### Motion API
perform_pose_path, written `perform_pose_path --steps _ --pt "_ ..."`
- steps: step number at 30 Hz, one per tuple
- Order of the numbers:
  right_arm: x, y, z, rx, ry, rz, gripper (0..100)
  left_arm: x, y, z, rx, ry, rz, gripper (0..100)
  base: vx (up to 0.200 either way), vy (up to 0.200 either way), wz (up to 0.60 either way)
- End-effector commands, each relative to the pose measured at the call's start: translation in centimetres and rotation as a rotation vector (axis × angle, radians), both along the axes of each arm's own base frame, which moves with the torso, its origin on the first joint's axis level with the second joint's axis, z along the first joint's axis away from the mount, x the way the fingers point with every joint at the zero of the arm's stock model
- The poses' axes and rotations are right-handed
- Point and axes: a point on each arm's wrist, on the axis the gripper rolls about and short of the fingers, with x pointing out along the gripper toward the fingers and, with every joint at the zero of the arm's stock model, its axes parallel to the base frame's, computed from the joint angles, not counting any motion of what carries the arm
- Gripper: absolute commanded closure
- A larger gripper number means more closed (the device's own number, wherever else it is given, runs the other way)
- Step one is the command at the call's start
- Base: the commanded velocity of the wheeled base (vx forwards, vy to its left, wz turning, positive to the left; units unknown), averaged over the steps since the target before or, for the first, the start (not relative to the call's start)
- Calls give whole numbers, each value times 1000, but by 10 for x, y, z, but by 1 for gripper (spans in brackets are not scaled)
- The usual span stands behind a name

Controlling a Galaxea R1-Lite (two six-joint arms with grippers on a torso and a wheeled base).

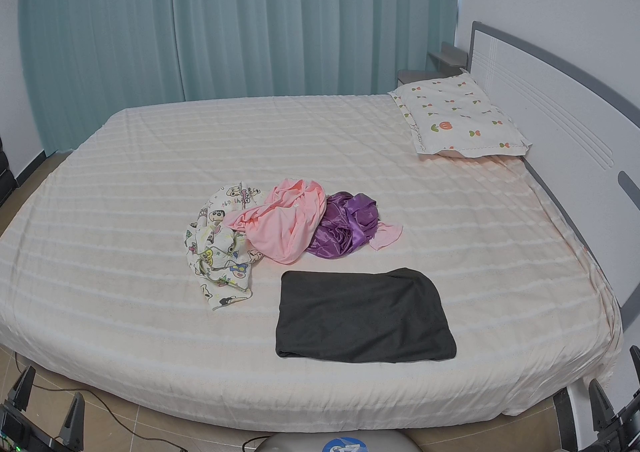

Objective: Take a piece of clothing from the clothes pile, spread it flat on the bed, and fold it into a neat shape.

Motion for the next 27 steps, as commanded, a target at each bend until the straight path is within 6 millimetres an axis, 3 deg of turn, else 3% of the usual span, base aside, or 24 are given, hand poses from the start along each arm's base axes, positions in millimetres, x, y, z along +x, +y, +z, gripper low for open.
perform_pose_path --steps 1,27 --pt "0 0 -2 4 -3 1 0 1 0 -5 -2 10 7 0 0 0 0" --pt "1 -1 -6 62 21 -52 0 1 0 -4 7 4 22 0 0 0 0"
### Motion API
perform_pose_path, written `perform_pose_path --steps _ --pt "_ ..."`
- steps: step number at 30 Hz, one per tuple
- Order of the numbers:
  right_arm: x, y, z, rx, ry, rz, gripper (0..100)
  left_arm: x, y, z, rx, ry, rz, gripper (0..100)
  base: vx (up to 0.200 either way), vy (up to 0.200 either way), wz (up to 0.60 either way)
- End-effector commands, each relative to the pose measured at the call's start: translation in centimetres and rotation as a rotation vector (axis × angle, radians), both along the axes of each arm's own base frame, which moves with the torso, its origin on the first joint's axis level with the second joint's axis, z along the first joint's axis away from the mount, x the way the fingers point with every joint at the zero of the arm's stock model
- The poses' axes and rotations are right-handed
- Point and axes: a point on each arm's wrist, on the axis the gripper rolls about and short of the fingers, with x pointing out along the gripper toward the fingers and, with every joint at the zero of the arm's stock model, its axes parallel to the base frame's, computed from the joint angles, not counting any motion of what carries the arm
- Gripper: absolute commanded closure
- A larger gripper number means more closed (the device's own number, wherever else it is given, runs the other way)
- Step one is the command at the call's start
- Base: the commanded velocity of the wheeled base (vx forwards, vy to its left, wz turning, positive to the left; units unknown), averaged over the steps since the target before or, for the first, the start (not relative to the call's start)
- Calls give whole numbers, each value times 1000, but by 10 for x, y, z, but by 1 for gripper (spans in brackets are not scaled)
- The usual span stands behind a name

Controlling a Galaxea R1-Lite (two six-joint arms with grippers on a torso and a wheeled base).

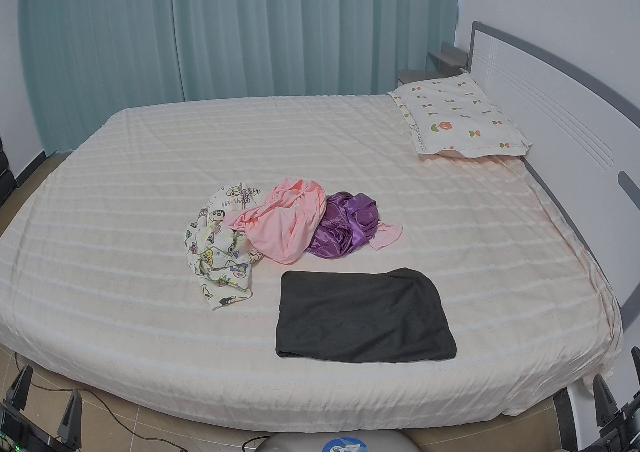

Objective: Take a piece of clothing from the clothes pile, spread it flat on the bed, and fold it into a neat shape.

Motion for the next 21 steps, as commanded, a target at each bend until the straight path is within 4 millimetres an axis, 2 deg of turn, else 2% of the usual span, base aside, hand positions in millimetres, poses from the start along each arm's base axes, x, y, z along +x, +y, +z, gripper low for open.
perform_pose_path --steps 1,21 --pt "1 0 -5 0 7 1 0 0 0 -4 0 6 1 0 0 0 0" --pt "1 0 -5 -2 8 4 0 0 0 -4 0 6 1 0 0 0 0"
